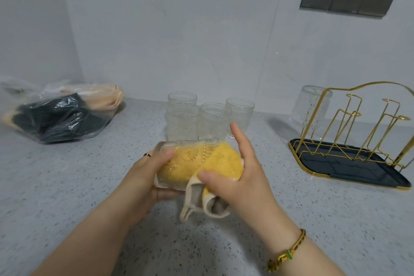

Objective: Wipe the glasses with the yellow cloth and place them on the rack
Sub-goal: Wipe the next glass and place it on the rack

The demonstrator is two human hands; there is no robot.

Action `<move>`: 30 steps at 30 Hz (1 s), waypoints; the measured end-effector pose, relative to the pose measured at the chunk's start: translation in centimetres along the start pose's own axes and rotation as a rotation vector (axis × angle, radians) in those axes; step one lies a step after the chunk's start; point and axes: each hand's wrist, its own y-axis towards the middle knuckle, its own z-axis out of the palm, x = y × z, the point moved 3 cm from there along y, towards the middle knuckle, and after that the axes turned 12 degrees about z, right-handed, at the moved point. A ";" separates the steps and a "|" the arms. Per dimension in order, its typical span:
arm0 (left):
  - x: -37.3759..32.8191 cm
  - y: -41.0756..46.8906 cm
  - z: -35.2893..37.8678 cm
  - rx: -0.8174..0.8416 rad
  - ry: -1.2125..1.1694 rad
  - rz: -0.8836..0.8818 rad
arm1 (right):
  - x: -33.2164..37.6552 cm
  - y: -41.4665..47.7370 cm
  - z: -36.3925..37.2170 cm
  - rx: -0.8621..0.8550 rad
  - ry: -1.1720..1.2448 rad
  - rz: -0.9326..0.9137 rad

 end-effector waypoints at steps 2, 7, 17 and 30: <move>0.3 0.1 0.0 -0.020 -0.066 -0.071 | 0.3 -0.4 0.5 0.038 -0.153 -0.064; -0.1 0.0 0.0 0.059 -0.128 -0.051 | -0.3 0.2 -0.4 -0.051 0.035 -0.032; 0.0 -0.2 0.3 0.032 -0.060 -0.090 | 0.3 -0.5 0.1 -0.026 -0.059 -0.084; 0.0 -0.3 0.0 0.005 -0.066 -0.091 | -0.7 0.3 -0.3 -0.011 0.026 -0.024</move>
